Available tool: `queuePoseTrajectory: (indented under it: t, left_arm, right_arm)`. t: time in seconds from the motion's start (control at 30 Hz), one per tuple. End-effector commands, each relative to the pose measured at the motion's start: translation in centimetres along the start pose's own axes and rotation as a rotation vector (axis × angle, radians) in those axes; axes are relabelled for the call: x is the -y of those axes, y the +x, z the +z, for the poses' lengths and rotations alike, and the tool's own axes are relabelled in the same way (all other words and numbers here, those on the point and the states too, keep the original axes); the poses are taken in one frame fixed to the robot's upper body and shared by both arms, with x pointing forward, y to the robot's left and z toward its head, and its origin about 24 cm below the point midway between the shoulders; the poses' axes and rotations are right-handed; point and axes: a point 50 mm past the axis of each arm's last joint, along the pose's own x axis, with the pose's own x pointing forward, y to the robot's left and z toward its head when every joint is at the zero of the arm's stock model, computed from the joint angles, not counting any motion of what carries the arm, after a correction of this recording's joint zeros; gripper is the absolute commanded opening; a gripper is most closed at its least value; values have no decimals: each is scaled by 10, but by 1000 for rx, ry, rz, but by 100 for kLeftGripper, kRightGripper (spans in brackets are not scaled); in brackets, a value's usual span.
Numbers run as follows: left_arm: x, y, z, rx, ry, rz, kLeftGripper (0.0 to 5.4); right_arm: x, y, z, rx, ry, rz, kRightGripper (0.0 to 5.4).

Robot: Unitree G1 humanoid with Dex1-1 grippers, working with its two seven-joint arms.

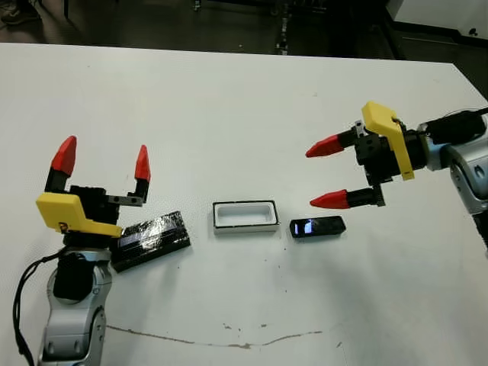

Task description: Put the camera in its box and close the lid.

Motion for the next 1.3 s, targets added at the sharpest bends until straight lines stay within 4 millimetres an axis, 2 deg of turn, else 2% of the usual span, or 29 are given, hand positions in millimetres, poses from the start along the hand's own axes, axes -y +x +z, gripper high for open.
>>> queuePoseTrajectory:
  t: [0.03,0.47,1.3]
  left_arm:
    - [0,-2,-3,-14,-4,0,539]
    - [0,-2,-3,-20,-1,7,539]
    - [0,-2,-2,-21,2,7,539]
  right_arm:
    - [-1,5,-10,-21,16,14,540]
    - [-6,14,-29,-9,78,35,540]
    - [-24,23,-40,-57,27,57,540]
